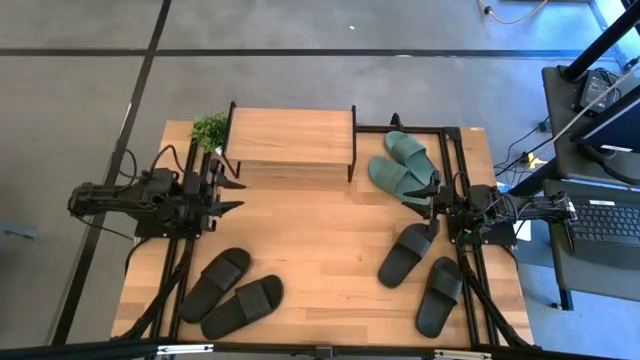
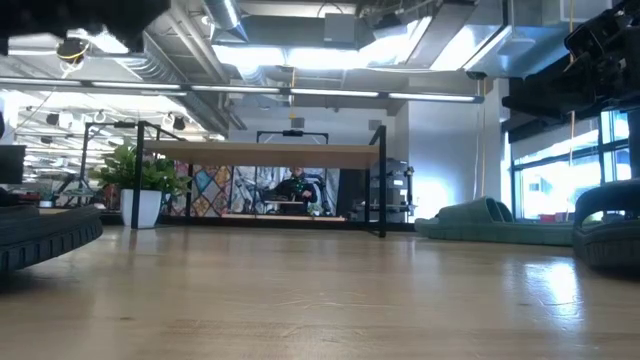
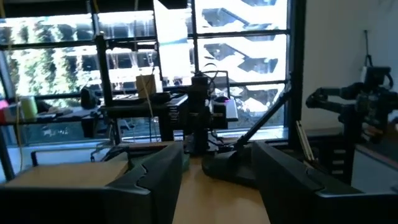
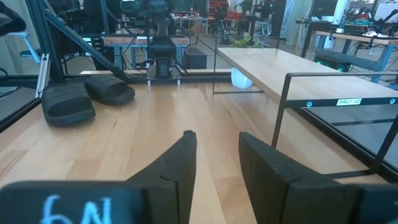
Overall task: Pick and place slides into the shelf
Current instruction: Put the black slipper on the shelf
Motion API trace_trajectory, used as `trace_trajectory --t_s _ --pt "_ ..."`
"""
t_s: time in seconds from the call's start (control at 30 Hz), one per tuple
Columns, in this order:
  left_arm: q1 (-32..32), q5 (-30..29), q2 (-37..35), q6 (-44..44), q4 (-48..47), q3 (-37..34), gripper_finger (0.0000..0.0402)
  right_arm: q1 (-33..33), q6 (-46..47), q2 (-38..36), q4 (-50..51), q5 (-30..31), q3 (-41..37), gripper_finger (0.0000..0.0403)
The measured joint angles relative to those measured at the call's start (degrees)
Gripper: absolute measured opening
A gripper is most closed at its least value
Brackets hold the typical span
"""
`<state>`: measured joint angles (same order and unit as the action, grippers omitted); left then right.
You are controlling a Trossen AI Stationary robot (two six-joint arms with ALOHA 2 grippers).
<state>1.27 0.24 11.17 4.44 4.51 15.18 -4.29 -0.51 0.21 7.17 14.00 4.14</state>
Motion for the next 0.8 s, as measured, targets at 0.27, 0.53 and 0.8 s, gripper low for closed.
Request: trace_trajectory --t_s 0.27,0.53,0.8 --pt "9.48 0.75 18.5 5.96 -3.13 11.68 0.0178 0.0 0.02 0.0 -0.05 0.0 0.0 0.0122" --pt "22.26 -15.3 36.55 5.32 -26.16 26.98 0.0178 0.0 0.02 0.0 -0.05 0.02 0.0 0.0122" --pt "32.43 -23.0 51.06 -21.5 -53.06 40.54 0.0178 -0.01 -0.02 0.0 -0.02 0.03 0.0 0.0122"
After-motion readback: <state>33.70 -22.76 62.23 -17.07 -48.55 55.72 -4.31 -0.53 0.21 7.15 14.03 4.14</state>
